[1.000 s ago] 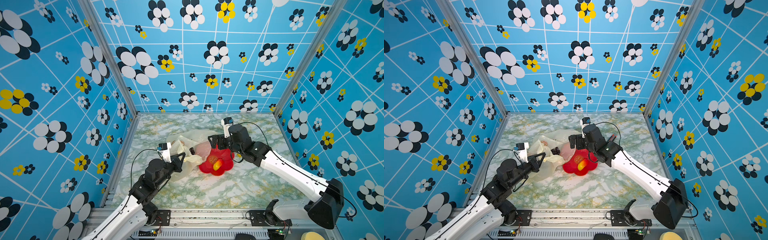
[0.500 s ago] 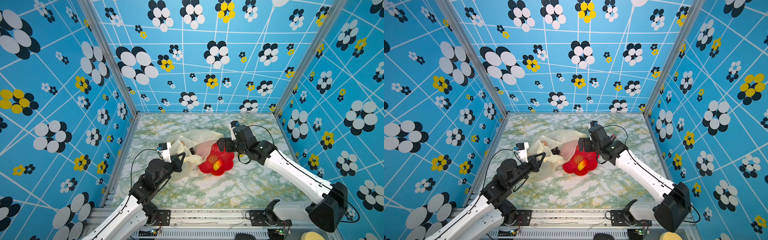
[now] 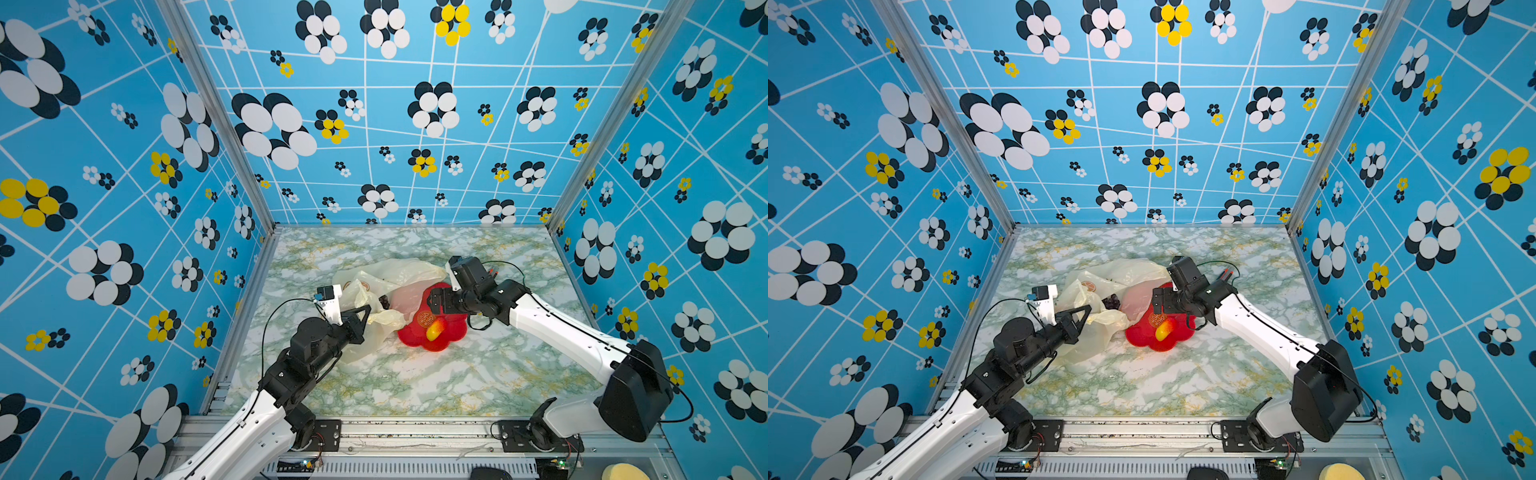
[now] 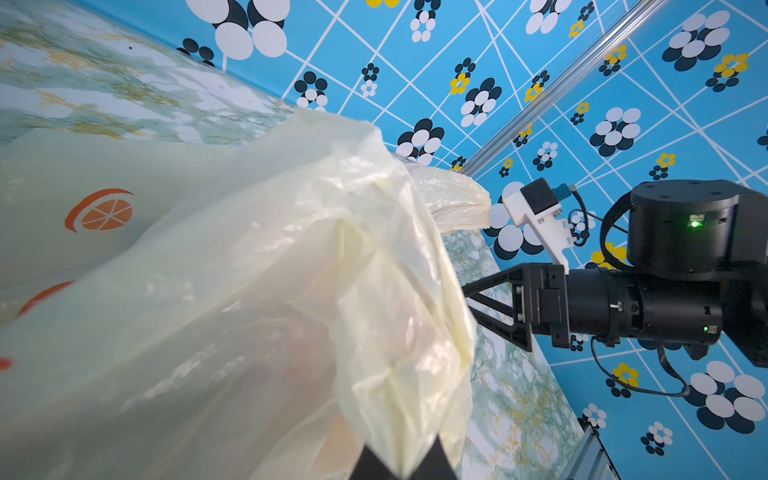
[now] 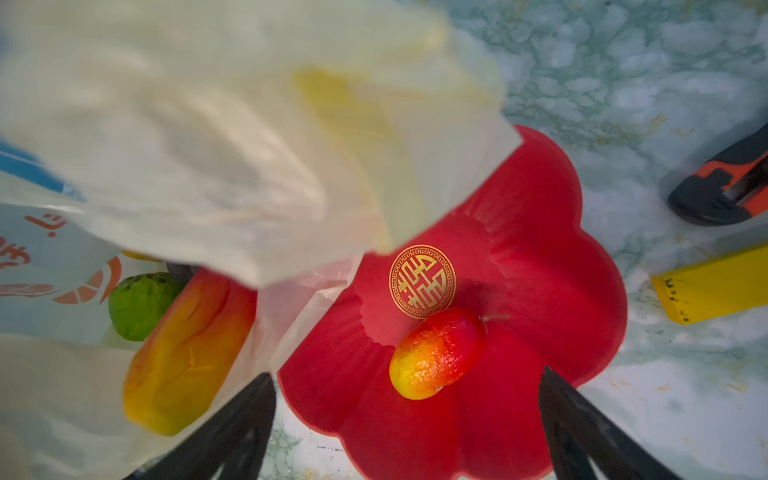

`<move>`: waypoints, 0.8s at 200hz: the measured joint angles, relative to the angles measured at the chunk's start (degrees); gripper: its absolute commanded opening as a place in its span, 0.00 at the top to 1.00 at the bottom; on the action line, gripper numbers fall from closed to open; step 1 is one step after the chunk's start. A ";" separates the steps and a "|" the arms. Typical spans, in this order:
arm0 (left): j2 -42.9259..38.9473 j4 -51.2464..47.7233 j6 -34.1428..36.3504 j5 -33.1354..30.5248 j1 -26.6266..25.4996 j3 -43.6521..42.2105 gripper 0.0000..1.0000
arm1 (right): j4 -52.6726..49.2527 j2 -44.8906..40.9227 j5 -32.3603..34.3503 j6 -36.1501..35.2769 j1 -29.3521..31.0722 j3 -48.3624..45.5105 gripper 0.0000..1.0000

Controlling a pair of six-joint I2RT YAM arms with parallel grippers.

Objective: Place the fruits into the plastic bag
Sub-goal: 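Position the right gripper above the small red-yellow fruit on the plate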

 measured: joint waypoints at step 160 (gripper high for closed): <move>-0.94 0.20 -0.07 -0.90 0.00 -0.81 1.00 | 0.81 7.74 -5.46 2.36 0.02 -2.73 0.01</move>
